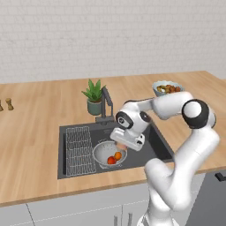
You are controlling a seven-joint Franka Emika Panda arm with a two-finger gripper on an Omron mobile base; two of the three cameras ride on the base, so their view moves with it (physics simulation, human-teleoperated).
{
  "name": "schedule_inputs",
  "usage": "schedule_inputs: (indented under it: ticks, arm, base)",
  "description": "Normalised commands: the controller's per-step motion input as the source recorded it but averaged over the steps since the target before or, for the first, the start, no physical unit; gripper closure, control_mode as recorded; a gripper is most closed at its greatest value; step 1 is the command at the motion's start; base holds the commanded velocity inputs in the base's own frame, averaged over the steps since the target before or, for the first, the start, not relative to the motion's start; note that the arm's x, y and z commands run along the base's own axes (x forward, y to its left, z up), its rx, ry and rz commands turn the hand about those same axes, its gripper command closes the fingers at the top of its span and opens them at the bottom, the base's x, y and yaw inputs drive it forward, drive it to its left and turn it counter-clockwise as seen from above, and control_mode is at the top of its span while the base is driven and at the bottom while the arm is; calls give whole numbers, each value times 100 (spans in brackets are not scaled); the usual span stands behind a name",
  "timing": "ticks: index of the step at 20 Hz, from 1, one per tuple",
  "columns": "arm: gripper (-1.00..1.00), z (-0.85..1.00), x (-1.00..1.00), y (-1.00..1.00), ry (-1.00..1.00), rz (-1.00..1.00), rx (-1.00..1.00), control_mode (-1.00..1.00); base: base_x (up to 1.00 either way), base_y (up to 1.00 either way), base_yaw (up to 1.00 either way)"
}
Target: Put the colander in the sink, put the tangerine, peach, apple in the colander, and turn on the sink faucet and pour water over the colander.
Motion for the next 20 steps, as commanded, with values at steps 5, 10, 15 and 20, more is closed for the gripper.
schedule_inputs:
  ticks: [5,10,15,20]
  arm:
    - [100,-43,22,4,0,0,-1,-100]
    - [100,-25,22,0,0,0,0,-100]
    - [-100,-4,10,0,0,0,0,-100]
    - [-100,0,5,0,0,0,0,-100]
  base:
    - [0,0,0]
    - [0,0,0]
    - [0,0,0]
    - [0,0,0]
